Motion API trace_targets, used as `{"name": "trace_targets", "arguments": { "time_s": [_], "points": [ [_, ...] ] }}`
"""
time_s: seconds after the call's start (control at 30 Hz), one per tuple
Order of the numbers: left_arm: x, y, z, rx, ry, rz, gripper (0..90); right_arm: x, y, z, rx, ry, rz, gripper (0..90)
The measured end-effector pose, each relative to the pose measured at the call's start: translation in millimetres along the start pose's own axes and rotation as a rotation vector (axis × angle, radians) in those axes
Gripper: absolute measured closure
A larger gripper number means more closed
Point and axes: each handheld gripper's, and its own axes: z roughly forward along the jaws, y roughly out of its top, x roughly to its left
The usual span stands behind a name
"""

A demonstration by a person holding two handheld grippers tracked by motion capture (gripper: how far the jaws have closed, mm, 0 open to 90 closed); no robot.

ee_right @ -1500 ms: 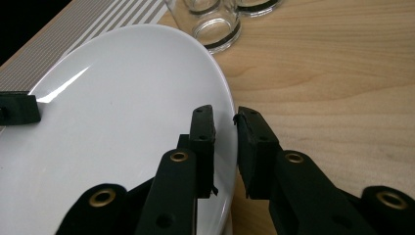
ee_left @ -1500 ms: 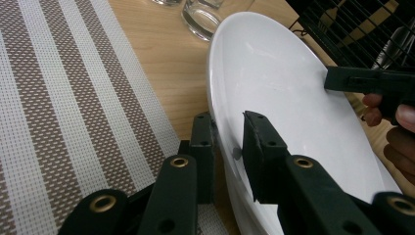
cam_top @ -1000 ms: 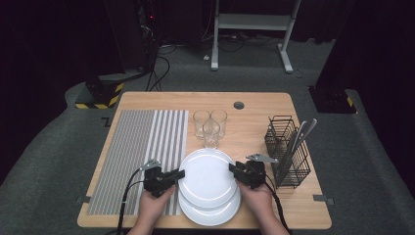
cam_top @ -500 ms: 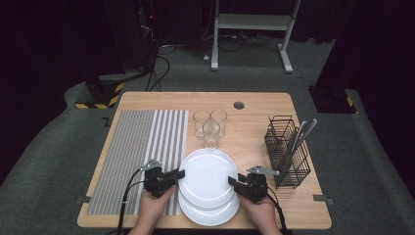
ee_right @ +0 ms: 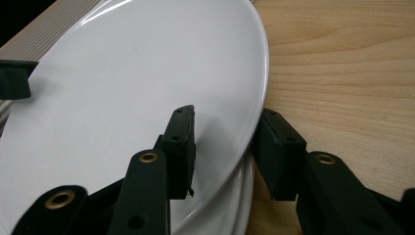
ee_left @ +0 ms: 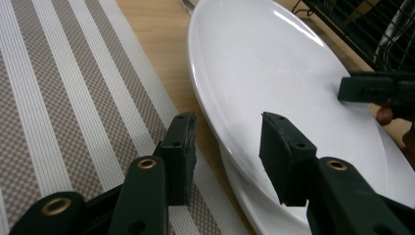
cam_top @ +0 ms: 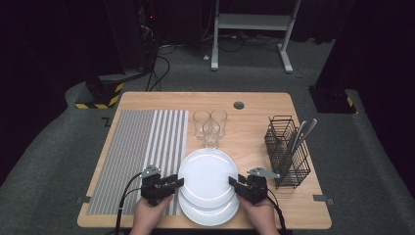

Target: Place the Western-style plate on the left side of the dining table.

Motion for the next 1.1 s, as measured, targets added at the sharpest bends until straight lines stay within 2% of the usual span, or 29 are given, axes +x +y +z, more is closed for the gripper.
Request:
{"name": "trace_targets", "arguments": {
  "time_s": [0.2,0.33,0.53,0.67,0.77,0.83,0.93,1.03,1.1],
  "points": [
    [-1.3,-1.6,6.7,0.023,-0.002,0.002,59.1,-0.9,-1.4,0.2,-0.011,0.006,0.001,60.7],
    [-3.4,-3.1,10.4,0.020,-0.012,0.008,59.7,-1.7,-2.2,0.4,-0.017,0.012,-0.002,60.6],
    [-7.1,-5.3,15.2,0.026,-0.023,0.019,56.8,-2.1,-2.4,1.0,-0.019,0.017,-0.002,60.0],
    [-6.5,-6.0,17.5,0.030,-0.042,-0.013,56.3,-2.9,-1.8,1.6,-0.014,0.025,0.007,59.7],
    [-4.4,-6.1,18.3,0.031,-0.053,-0.020,56.1,-3.1,-1.3,2.7,-0.008,0.031,0.001,57.9],
    [-5.1,-6.1,18.3,0.029,-0.049,-0.012,55.9,-3.2,-0.9,4.0,0.000,0.039,-0.012,55.0],
    [-8.1,-6.4,17.9,0.020,-0.030,0.002,56.3,-3.3,-0.6,5.2,0.013,0.048,-0.002,52.6],
    [-8.3,-6.4,17.6,0.019,-0.031,0.002,56.7,-4.0,-0.6,5.2,0.017,0.054,0.016,53.0],
    [-9.5,-6.2,17.0,0.017,-0.024,0.010,56.9,-3.1,-1.1,4.3,0.007,0.043,0.006,56.0]
  ]
}}
